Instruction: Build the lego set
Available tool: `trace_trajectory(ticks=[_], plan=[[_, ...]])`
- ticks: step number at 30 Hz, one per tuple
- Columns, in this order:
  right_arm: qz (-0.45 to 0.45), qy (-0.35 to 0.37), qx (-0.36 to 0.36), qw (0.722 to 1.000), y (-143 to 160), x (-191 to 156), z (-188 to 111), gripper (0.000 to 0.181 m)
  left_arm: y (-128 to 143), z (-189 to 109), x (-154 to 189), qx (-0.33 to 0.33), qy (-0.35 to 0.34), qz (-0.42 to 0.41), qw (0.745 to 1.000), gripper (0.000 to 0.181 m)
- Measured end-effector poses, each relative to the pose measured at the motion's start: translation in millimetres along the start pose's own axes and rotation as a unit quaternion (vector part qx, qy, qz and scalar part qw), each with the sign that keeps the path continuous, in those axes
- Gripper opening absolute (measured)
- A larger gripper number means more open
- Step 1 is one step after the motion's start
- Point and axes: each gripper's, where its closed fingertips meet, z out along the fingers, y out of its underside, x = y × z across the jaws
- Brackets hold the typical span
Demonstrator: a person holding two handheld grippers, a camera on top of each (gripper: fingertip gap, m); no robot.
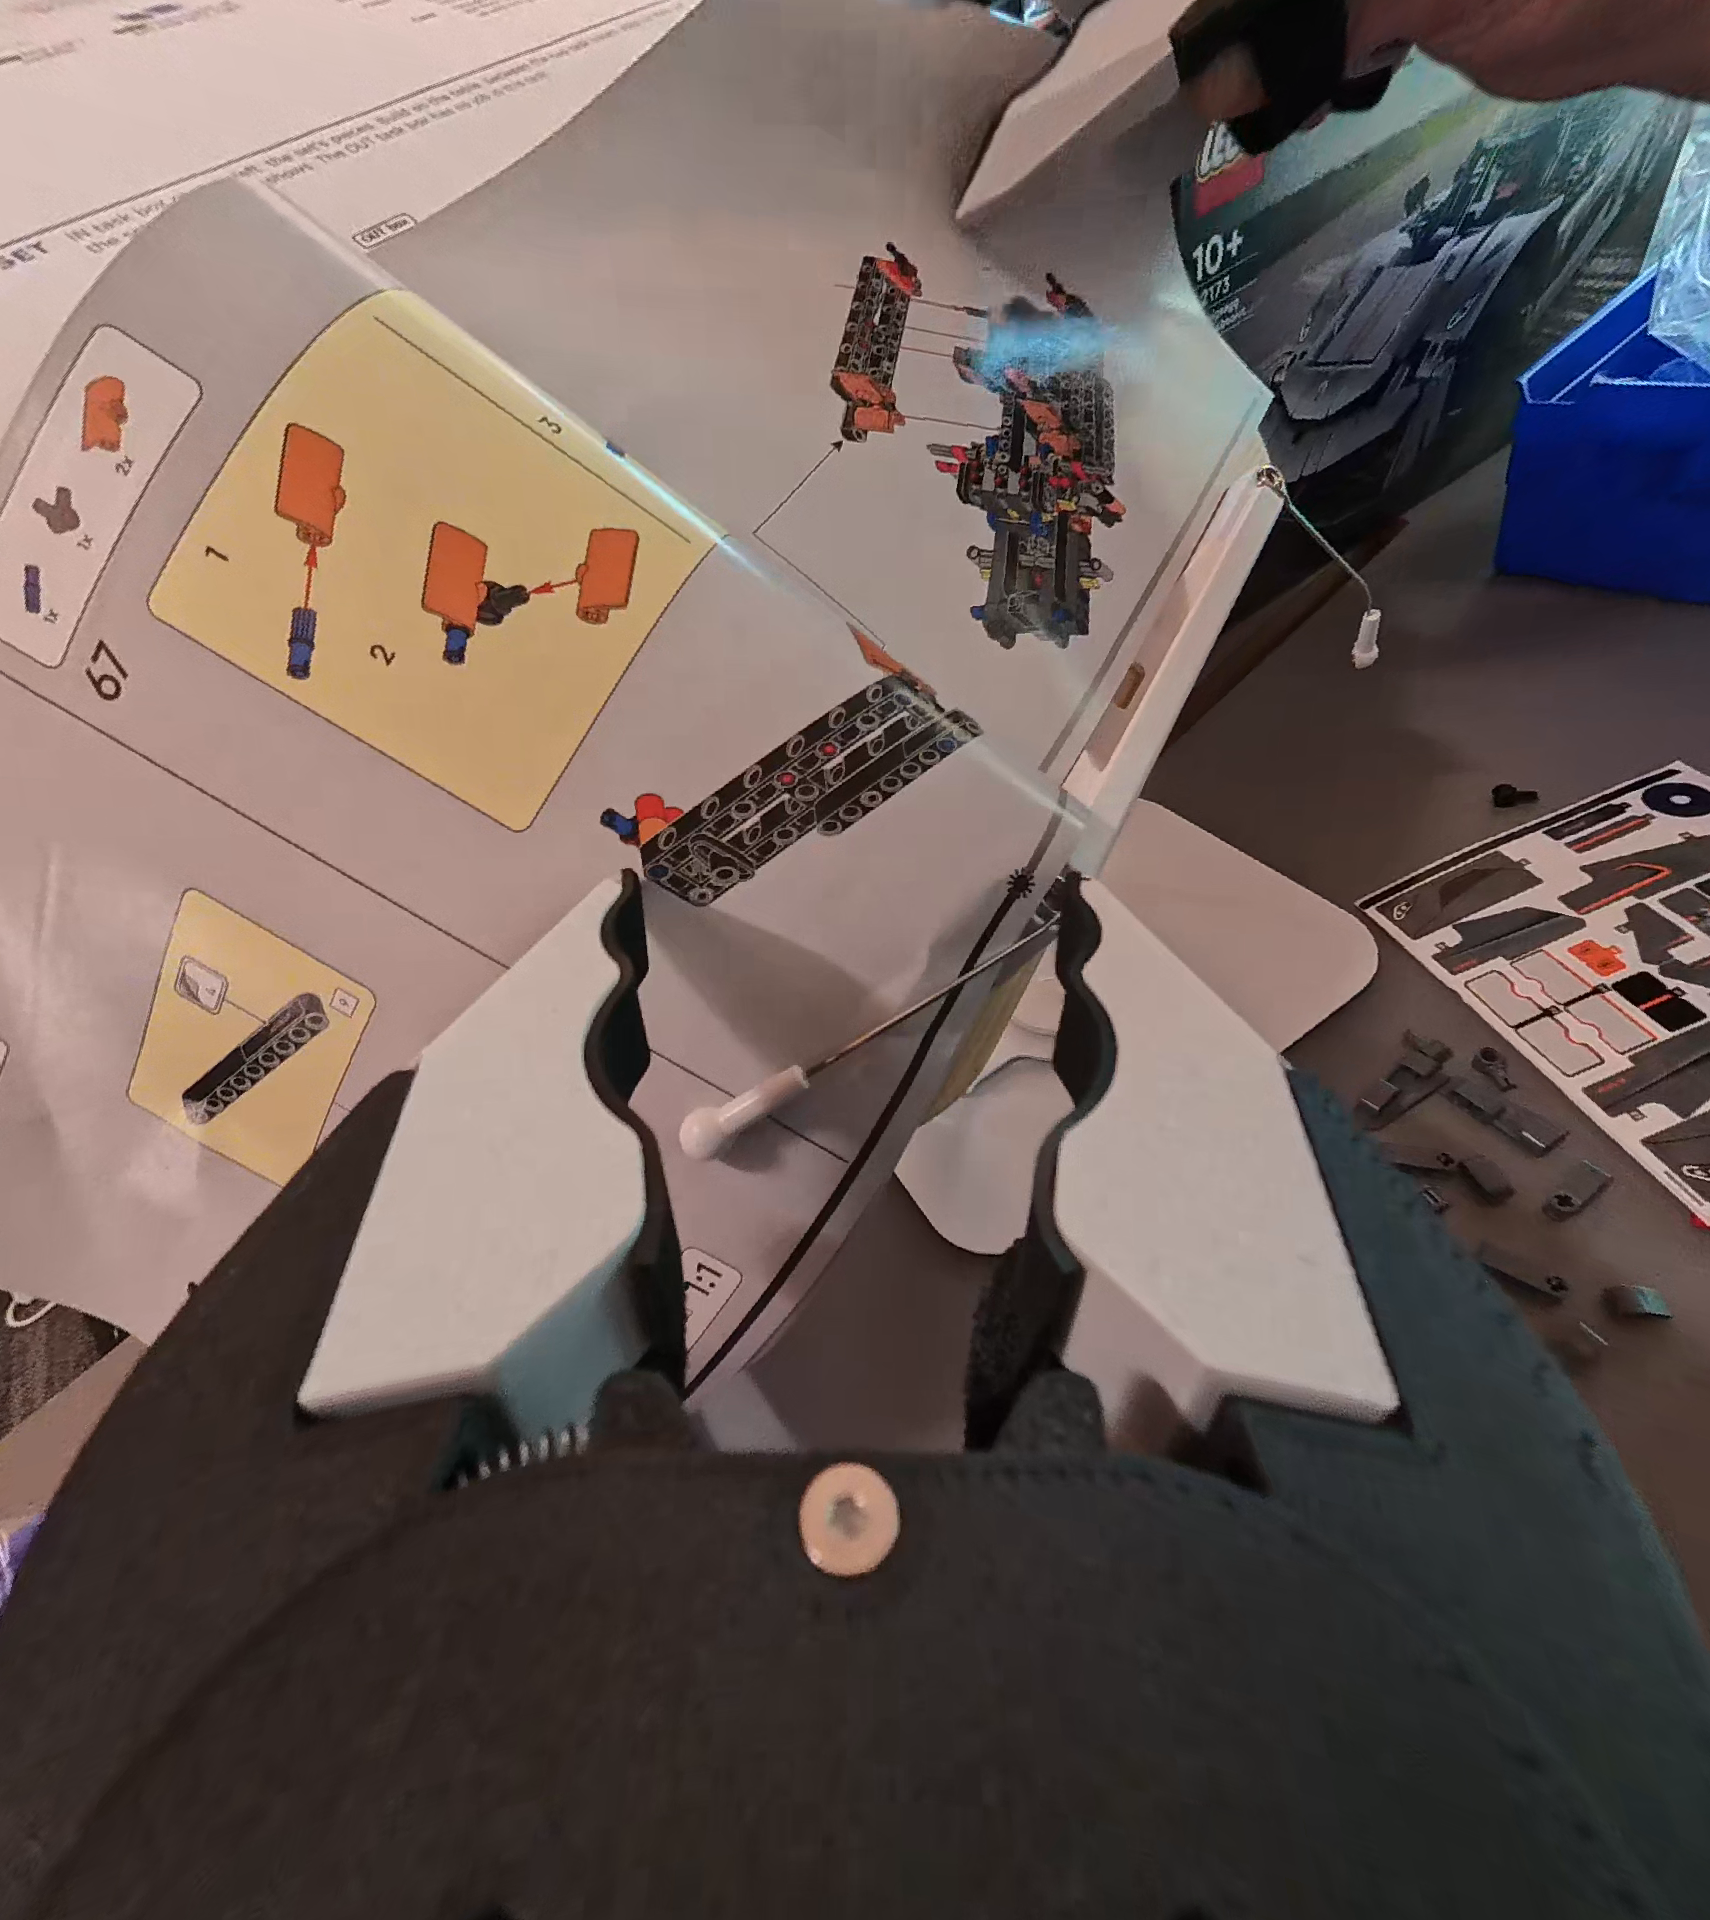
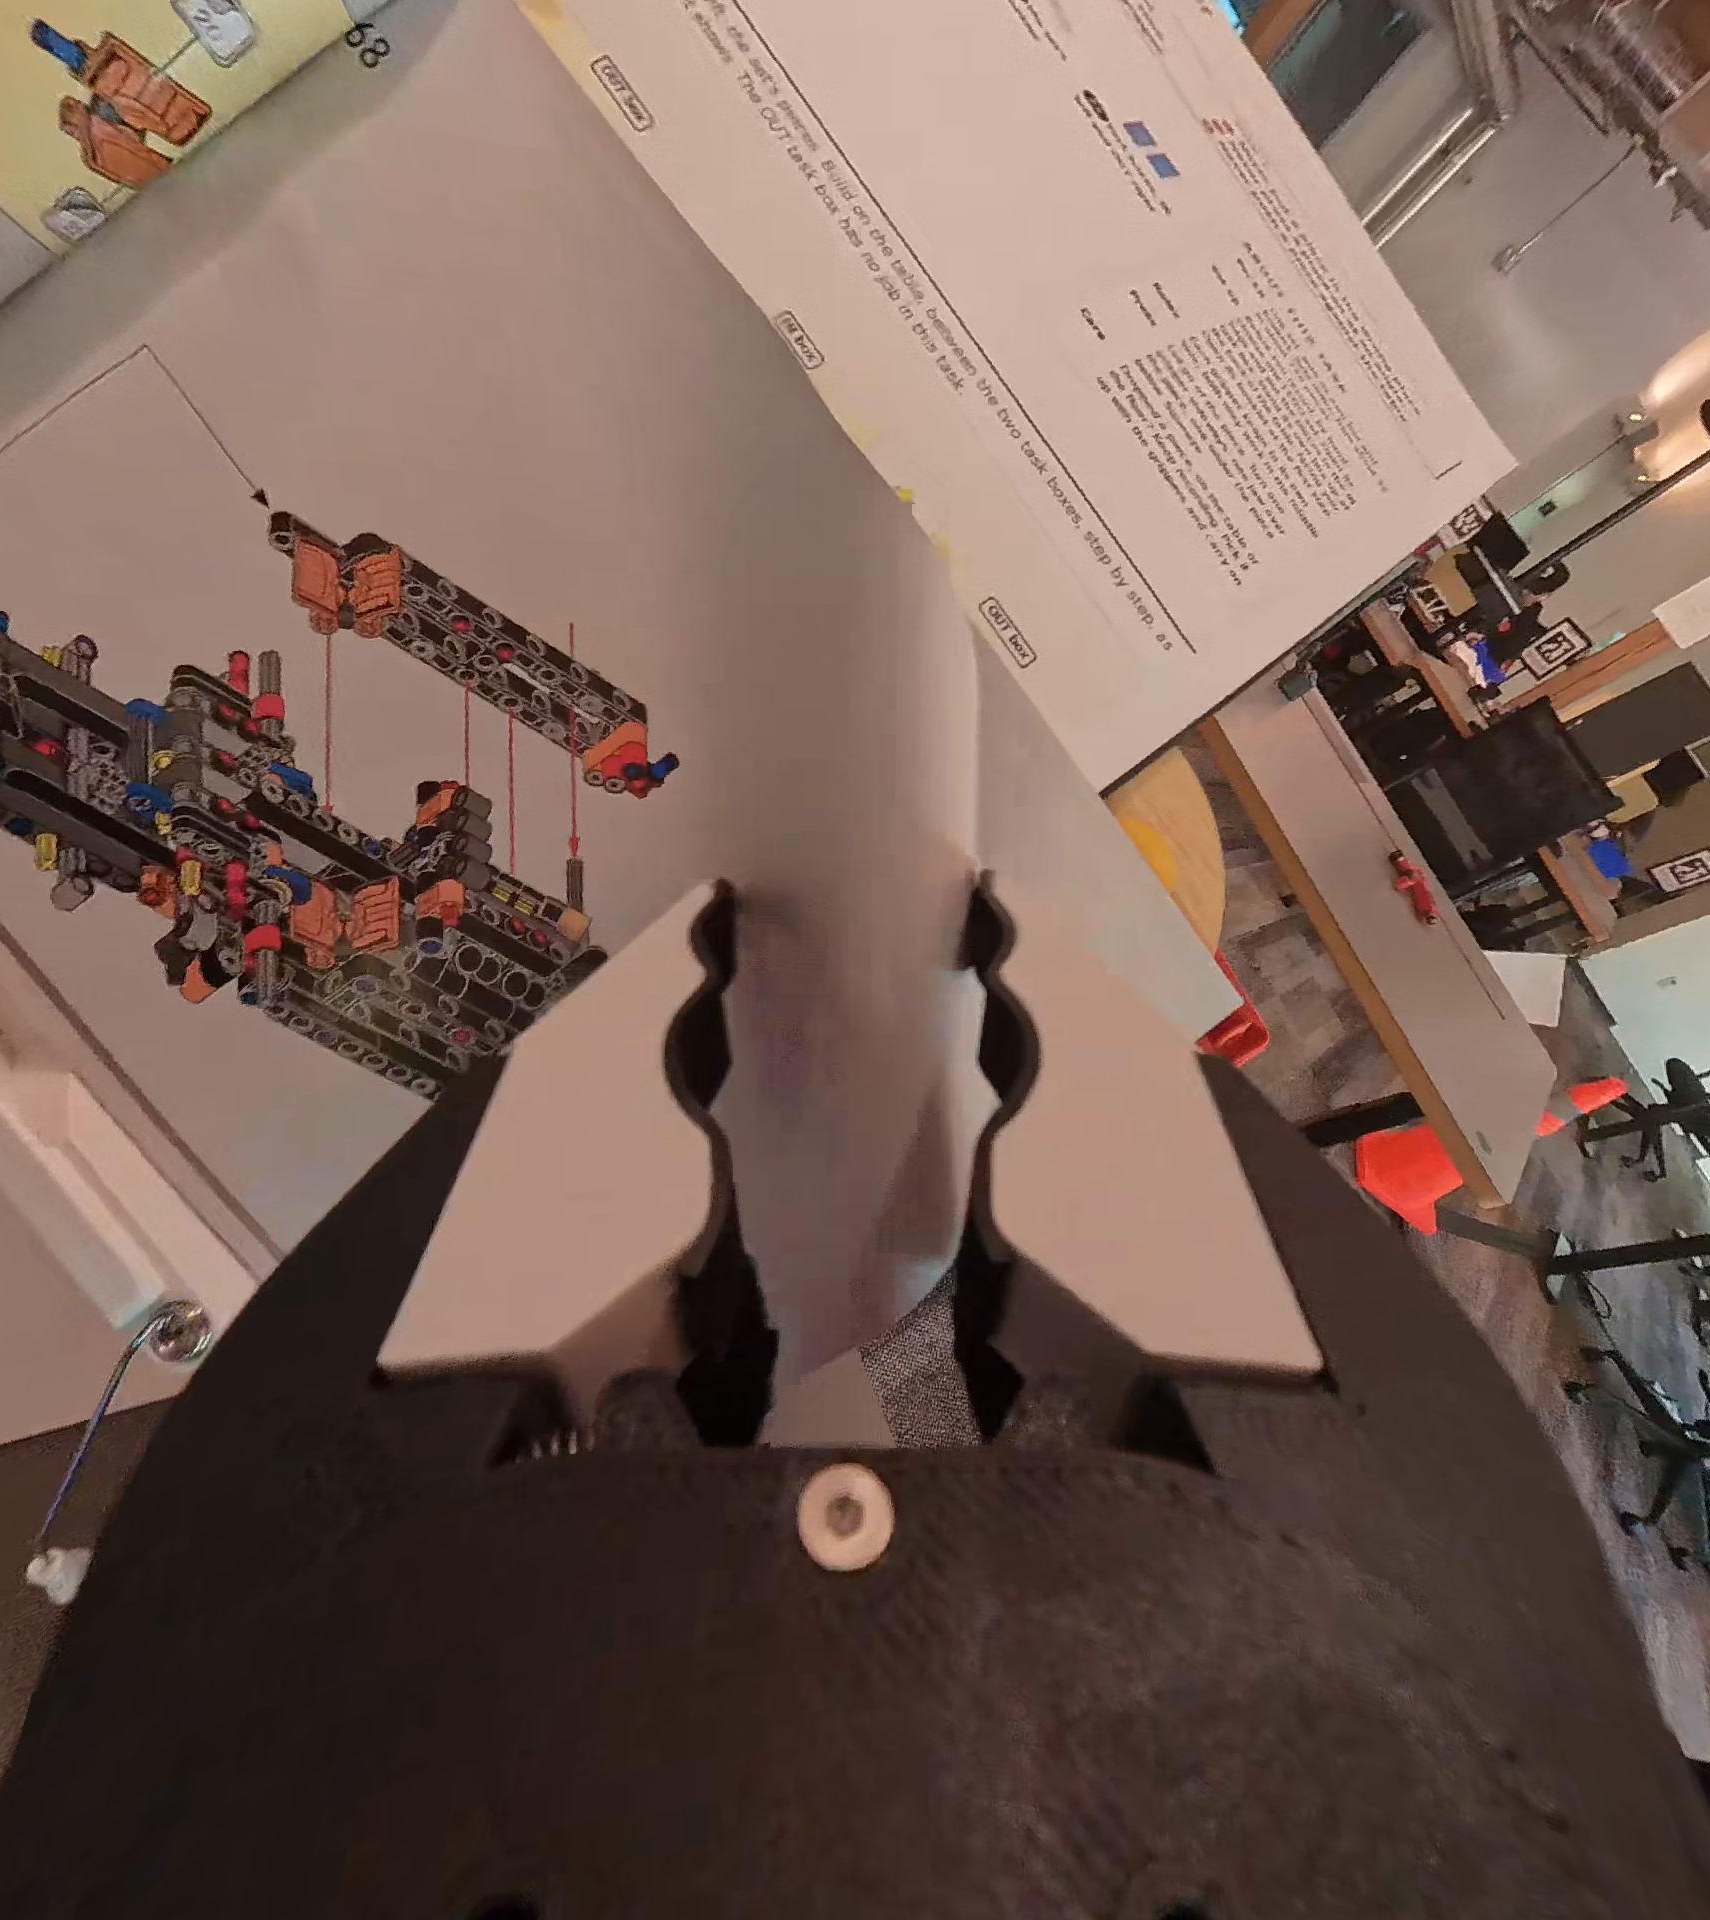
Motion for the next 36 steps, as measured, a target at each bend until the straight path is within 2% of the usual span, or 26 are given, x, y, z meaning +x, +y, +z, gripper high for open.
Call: trace_trajectory(ticks=[4, 8, 16, 20, 26, 30, 34, 36], plan=[[-0.006, -0.024, -0.019, 1.000, 0.7, -7.6, -4.1, 0.016, 0.7, -0.7, 0.7, -0.004, 0.001, 0.001, 1.000, 0.079], [-0.012, -0.046, -0.029, 0.998, -6.5, -16.2, -10.3, 0.000, 5.5, -4.2, 1.6, -0.016, 0.003, 0.008, 1.000, 0.076], [0.051, -0.149, -0.056, 0.986, -29.3, -36.7, -33.1, 0.000, 21.3, -19.3, 5.7, -0.037, 0.013, 0.030, 0.999, 0.065], [0.113, -0.219, -0.053, 0.968, -51.1, -50.8, -48.3, 0.000, 24.5, -26.4, 6.0, -0.044, 0.014, 0.041, 0.998, 0.061], [0.197, -0.322, -0.004, 0.926, -102.8, -72.3, -68.6, 0.000, 35.0, -28.3, 5.4, -0.071, 0.015, 0.067, 0.995, 0.057], [0.232, -0.360, 0.028, 0.903, -141.1, -88.0, -66.2, 0.000, 12.2, -37.8, 19.4, -0.031, 0.036, 0.073, 0.996, 0.055], [0.256, -0.374, 0.048, 0.890, -174.6, -105.7, -49.5, 0.000, -27.9, -44.3, 37.1, 0.027, 0.065, 0.036, 0.997, 0.073], [0.246, -0.370, 0.042, 0.895, -184.1, -117.3, -41.1, 0.000, -49.7, -43.6, 43.5, 0.056, 0.064, 0.021, 0.996, 0.078]])
